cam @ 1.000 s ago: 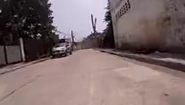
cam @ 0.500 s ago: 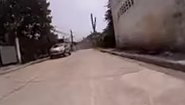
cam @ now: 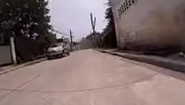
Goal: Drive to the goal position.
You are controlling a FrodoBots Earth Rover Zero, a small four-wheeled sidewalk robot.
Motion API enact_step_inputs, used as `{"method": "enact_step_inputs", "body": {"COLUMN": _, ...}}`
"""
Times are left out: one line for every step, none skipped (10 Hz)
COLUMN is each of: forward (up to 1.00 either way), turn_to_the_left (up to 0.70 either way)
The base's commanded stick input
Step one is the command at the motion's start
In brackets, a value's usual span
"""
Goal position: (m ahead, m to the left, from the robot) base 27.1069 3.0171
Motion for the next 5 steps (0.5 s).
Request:
{"method": "enact_step_inputs", "body": {"forward": 1.0, "turn_to_the_left": 0.0}}
{"method": "enact_step_inputs", "body": {"forward": 1.0, "turn_to_the_left": 0.0}}
{"method": "enact_step_inputs", "body": {"forward": 1.0, "turn_to_the_left": 0.0}}
{"method": "enact_step_inputs", "body": {"forward": 1.0, "turn_to_the_left": 0.0}}
{"method": "enact_step_inputs", "body": {"forward": 1.0, "turn_to_the_left": 0.0}}
